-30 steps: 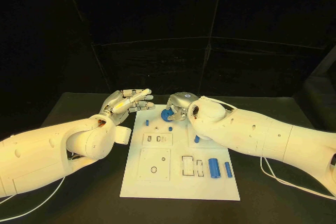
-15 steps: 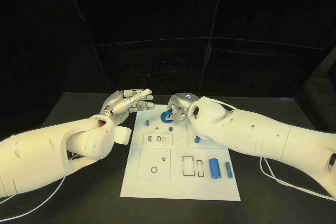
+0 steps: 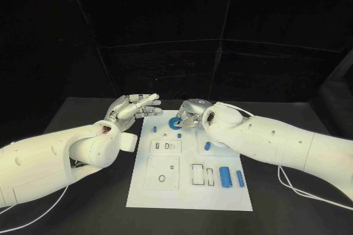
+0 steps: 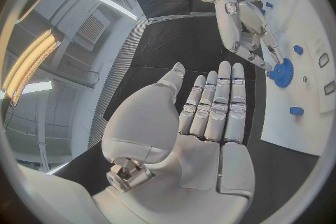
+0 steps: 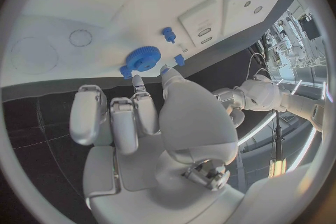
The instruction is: Assemble the parts on the task board
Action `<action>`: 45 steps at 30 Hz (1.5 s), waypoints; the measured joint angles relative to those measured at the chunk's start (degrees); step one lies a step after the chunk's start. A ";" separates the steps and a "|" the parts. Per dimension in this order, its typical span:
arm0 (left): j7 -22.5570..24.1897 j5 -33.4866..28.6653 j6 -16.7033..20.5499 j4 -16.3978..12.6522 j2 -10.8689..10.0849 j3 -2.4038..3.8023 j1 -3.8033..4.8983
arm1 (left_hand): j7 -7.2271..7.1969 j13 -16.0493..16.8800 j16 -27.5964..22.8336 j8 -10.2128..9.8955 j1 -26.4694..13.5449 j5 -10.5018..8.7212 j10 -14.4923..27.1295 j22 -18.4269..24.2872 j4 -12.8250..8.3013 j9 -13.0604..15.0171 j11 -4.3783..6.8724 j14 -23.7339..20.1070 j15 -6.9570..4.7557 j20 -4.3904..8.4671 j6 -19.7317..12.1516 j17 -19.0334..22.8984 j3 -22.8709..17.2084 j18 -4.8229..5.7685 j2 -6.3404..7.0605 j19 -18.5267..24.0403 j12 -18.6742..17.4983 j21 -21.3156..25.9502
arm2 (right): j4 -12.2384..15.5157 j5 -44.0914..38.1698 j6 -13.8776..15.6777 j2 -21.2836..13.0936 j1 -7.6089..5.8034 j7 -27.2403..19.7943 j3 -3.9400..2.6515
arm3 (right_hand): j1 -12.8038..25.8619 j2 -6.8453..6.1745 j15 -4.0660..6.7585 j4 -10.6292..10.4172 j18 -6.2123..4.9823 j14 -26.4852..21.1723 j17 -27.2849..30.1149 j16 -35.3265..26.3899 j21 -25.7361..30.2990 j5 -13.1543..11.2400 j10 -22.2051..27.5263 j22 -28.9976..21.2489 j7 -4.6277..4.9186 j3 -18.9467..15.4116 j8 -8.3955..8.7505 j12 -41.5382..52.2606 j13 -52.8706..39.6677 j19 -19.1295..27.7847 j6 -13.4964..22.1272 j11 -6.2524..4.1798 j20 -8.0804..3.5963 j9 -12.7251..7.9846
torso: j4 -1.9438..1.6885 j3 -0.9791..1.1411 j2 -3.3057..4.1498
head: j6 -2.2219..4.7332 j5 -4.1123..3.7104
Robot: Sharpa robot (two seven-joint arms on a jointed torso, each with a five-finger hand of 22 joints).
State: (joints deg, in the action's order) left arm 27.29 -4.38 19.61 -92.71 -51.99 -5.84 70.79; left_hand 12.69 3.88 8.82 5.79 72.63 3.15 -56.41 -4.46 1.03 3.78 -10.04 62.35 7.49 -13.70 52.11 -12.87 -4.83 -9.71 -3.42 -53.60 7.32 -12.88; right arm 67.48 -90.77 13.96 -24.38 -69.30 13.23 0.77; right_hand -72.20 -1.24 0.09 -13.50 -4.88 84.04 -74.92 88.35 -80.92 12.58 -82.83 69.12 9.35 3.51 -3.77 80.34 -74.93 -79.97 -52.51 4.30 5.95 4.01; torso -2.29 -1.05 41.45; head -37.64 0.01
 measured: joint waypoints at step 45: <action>-0.18 0.01 -0.63 1.64 0.41 -0.02 0.01 | 0.00 0.00 -0.21 -0.24 0.20 0.00 0.00 0.13 -0.33 0.00 0.00 0.00 0.00 0.00 0.00 -0.24 -0.01 0.00 -0.20 0.00 0.00 0.00 | -1.99 30.42 3.48 -21.68 4.23 -23.84 0.07 | -9.16 -2.28 0.00 8.21 0.01 0.00 0.01 0.00 0.00 1.16 0.02 0.29 0.10 0.78 0.00 -0.48 -0.01 0.00 -0.93 0.00 -0.01 -0.17 | 1.41 0.26 -0.21 | 0.93 -1.96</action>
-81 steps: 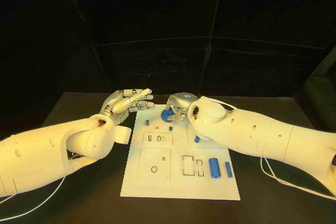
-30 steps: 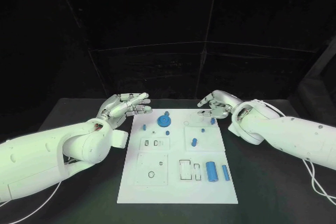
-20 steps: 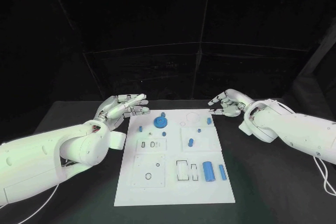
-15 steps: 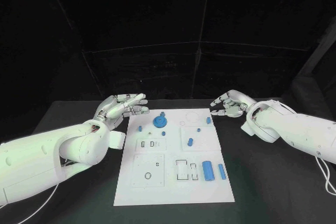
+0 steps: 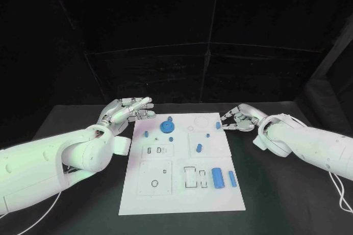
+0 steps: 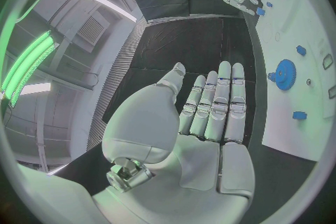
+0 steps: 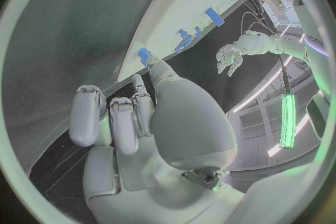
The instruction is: Assemble the parts on the task board
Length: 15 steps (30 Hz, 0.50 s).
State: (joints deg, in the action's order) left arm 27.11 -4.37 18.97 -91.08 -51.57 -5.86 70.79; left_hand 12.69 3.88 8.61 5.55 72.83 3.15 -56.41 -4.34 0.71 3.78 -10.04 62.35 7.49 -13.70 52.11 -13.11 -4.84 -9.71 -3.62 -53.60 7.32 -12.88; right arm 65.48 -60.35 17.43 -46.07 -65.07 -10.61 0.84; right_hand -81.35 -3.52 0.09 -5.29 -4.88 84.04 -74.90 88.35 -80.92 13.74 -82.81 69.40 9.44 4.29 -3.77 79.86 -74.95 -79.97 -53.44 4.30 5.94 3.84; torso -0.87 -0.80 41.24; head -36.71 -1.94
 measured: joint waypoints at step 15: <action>-0.03 0.00 -0.09 0.27 0.23 0.00 -0.01 | 0.00 0.00 0.00 0.00 0.00 0.00 0.00 -0.01 0.00 0.00 0.00 0.00 0.00 0.00 0.00 0.01 0.00 0.00 0.00 0.00 0.00 0.00 | -2.15 0.31 -0.17 2.42 0.67 -0.76 -0.01 | -0.30 0.30 0.00 0.37 0.00 0.00 -0.04 0.00 0.00 0.00 0.00 0.06 0.22 0.37 0.00 0.00 0.00 0.00 0.22 0.00 0.00 0.01 | 0.05 -0.07 -0.03 | -0.31 0.48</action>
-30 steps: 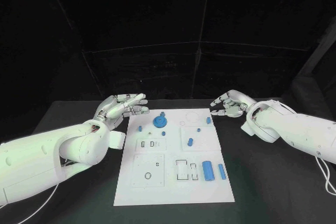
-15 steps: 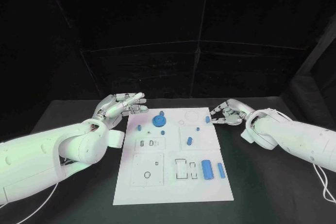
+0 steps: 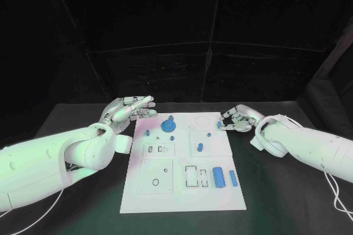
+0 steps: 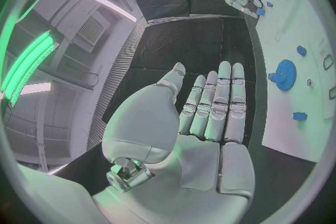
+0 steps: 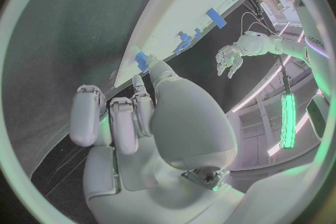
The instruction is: Assemble the parts on the task board
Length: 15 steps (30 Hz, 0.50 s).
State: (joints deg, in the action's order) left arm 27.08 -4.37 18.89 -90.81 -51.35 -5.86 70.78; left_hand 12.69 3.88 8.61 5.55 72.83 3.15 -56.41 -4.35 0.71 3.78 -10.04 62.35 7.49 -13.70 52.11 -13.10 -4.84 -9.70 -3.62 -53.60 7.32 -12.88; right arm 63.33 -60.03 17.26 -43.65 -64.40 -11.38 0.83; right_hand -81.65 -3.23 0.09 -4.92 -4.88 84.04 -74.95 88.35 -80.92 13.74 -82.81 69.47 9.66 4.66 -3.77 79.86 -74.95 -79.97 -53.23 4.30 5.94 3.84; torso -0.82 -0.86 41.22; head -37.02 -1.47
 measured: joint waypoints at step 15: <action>-0.04 0.00 -0.07 0.01 -0.05 0.00 0.00 | 0.00 0.00 0.00 0.00 0.00 0.00 0.00 -0.01 0.00 0.00 0.00 0.00 0.00 0.00 0.00 -0.07 0.00 0.00 0.00 0.00 0.00 0.00 | -0.89 -0.08 -0.34 0.98 0.25 0.07 0.00 | -0.61 0.61 0.00 0.49 0.00 0.00 0.01 0.00 -0.23 -0.23 0.00 0.19 -0.12 0.49 -0.38 0.00 -0.02 0.00 -0.51 0.00 0.00 0.09 | -0.07 -0.01 -0.01 | -0.34 0.33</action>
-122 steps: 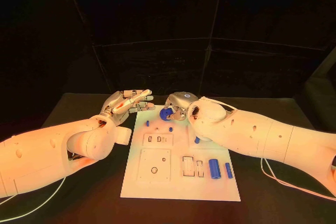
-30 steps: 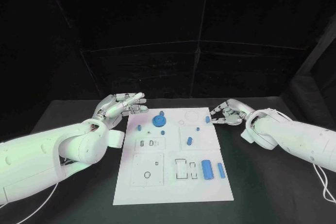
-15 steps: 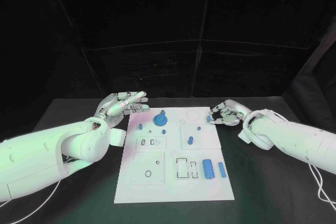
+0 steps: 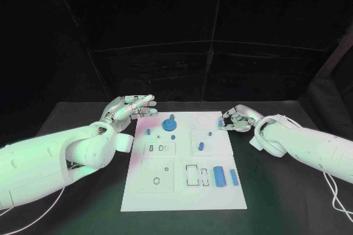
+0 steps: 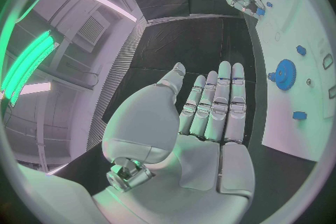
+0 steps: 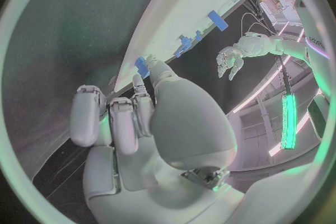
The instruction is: Assemble the parts on the task board
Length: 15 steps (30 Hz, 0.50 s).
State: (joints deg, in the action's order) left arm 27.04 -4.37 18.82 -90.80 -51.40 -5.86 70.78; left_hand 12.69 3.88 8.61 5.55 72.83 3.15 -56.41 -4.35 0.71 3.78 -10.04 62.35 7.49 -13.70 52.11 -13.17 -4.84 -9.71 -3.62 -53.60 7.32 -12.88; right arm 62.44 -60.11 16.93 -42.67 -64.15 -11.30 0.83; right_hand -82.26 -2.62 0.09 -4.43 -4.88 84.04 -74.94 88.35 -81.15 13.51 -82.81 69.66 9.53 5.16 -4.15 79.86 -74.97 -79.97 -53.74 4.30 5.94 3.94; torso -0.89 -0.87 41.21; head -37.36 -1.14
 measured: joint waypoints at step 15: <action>-0.07 0.00 -0.03 0.05 0.00 0.00 0.00 | 0.00 0.00 0.00 0.00 0.00 0.00 0.00 0.04 0.00 0.00 0.00 0.00 0.00 0.00 0.00 0.01 0.00 0.00 0.00 0.00 0.00 0.00 | -0.16 -0.09 -0.13 0.30 0.02 0.00 0.00 | -0.48 0.86 0.00 0.96 0.00 0.00 0.01 0.00 -0.01 -1.72 -0.42 0.22 -0.67 0.96 -1.14 0.73 -0.11 -0.01 -3.09 -0.43 -0.02 0.29 | 0.03 0.07 -0.01 | -0.04 -0.03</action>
State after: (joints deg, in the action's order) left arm 26.97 -4.37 18.79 -90.75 -51.40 -5.86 70.78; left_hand 12.69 3.88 8.62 5.55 72.83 3.15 -56.41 -4.31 0.71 3.78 -10.04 62.35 7.49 -13.70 52.11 -13.16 -4.84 -9.71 -3.62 -53.60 7.32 -12.88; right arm 62.29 -60.20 16.79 -42.37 -64.13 -11.31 0.82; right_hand -82.74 -1.75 0.09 -3.47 -4.88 84.04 -74.93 88.35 -81.16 11.79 -83.23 69.88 8.87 6.11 -5.29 80.59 -75.08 -79.98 -56.83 3.88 5.93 4.23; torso -0.86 -0.80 41.20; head -37.40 -1.17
